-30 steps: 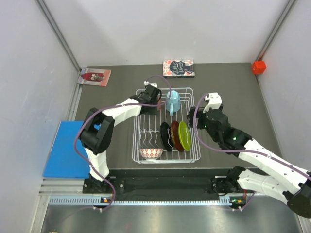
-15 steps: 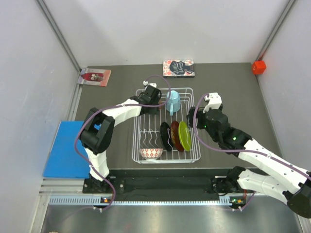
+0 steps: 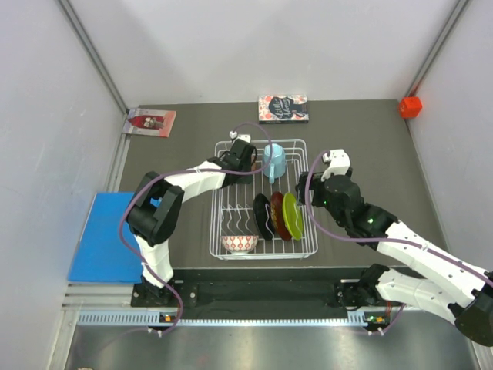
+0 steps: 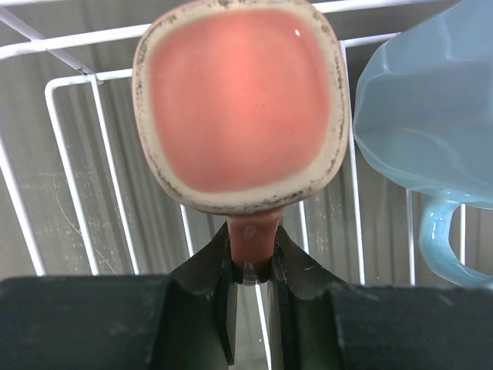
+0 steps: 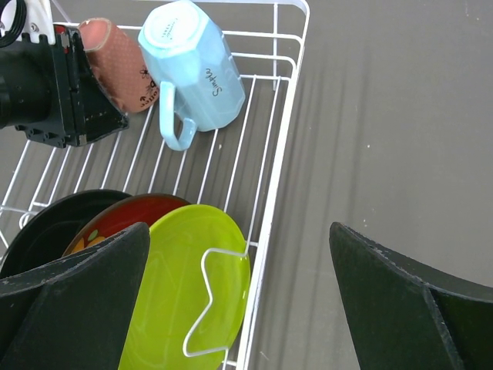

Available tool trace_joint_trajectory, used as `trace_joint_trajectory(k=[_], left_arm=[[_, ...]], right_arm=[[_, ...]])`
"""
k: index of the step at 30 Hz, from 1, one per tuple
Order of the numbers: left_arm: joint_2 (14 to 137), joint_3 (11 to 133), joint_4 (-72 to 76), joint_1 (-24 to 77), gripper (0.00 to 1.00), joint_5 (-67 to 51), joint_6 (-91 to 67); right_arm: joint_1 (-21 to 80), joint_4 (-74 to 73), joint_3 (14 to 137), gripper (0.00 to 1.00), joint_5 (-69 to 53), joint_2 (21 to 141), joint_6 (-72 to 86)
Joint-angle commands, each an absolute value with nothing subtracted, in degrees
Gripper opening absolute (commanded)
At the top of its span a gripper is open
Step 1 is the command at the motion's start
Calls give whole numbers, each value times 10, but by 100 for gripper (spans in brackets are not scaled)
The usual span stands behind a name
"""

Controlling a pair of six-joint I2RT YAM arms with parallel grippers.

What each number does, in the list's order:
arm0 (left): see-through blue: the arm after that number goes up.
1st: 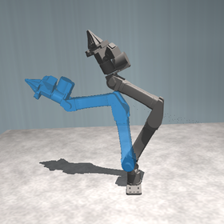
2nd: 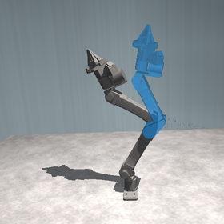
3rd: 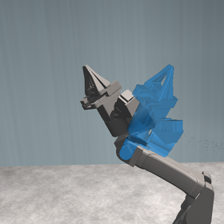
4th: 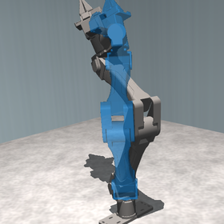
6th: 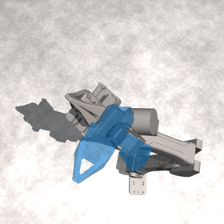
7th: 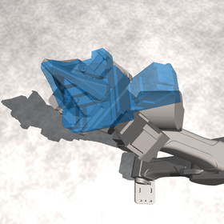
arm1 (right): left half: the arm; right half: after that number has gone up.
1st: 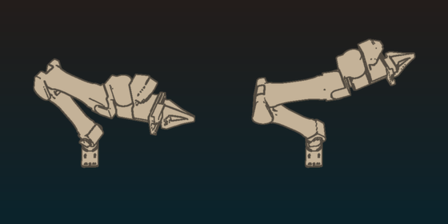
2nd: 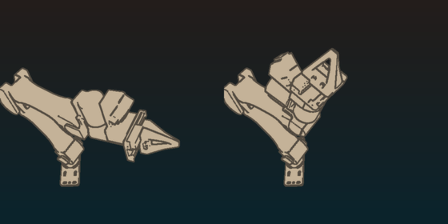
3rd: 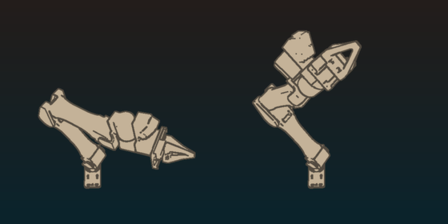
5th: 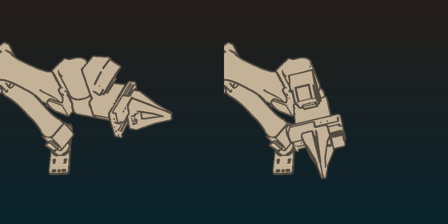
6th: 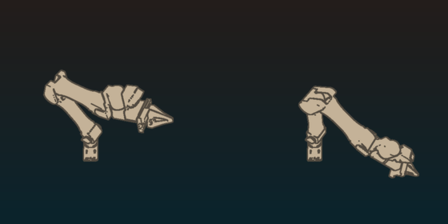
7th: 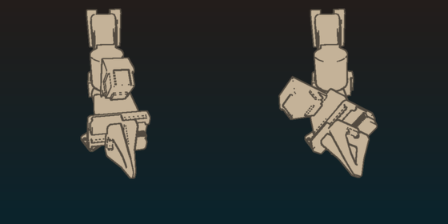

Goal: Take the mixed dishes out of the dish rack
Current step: Pick up the cup from the dish rack.

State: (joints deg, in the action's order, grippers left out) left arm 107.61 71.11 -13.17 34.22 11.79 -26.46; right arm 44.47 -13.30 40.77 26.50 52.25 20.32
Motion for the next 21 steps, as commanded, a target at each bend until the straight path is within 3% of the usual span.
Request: trace_joint_trajectory(k=[1, 21], left_arm=[[1049, 700, -117, 337, 0, 138, -265], [888, 759, -186, 337, 0, 130, -220]], right_arm=[[448, -116, 410, 100, 261, 521, 213], [448, -113, 443, 100, 256, 509, 241]])
